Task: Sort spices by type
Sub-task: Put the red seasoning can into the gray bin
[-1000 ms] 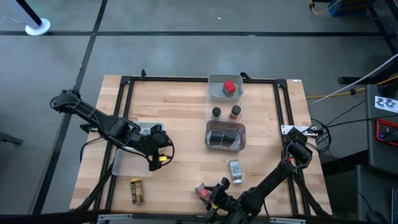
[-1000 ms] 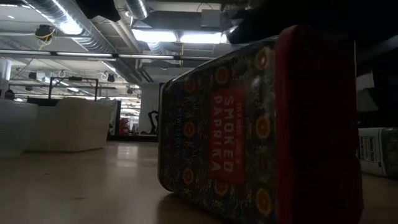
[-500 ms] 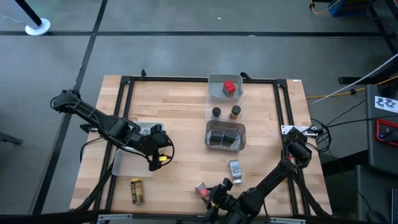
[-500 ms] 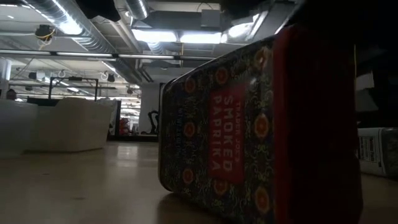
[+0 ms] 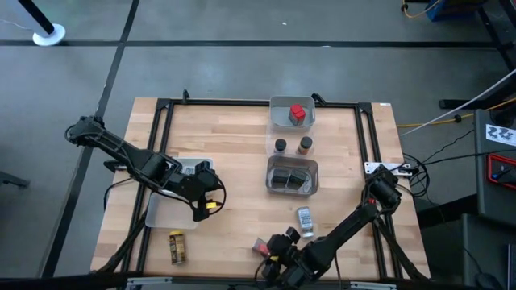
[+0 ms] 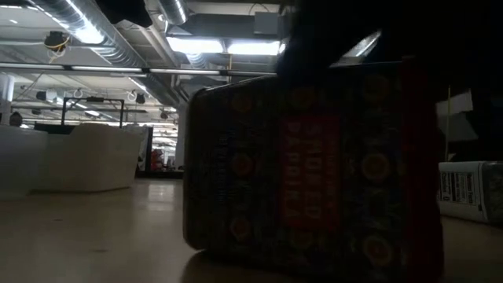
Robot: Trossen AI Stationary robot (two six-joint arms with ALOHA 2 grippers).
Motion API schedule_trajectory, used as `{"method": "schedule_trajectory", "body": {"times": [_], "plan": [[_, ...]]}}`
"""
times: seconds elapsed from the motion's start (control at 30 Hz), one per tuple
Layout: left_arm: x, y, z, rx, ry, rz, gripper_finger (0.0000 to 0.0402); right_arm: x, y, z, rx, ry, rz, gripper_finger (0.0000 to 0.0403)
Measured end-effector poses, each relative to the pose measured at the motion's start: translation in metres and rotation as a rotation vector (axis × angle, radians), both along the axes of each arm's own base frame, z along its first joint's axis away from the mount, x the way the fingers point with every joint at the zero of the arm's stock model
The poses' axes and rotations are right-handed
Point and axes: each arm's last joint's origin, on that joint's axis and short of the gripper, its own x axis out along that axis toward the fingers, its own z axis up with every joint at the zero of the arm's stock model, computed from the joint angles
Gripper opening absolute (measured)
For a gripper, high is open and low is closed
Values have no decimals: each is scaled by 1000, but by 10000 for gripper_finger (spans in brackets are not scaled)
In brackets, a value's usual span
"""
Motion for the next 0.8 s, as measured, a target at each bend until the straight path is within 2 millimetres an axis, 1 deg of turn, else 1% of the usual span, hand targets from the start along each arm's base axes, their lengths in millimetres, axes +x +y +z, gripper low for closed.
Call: {"method": "schedule_trajectory", "body": {"times": [0.1,0.3,0.37,0.43,0.5,0.67,0.8], "plan": [[0,0,0,0,0,0,251,-2,-1,-2,16,50,21,225],[3,-1,-2,3,6,0,251,-4,-2,-3,9,86,32,224],[6,-4,-7,8,23,-1,251,-5,-2,-3,9,97,36,215],[13,-9,-14,16,38,-5,251,-5,-2,-3,4,99,40,196],[22,-17,-23,22,36,-23,251,-5,-2,-2,0,105,57,180],[52,-48,-41,56,-95,-166,251,1,-6,0,60,150,86,180],[71,-71,-62,111,-171,-273,251,8,-8,8,119,189,142,180]]}}
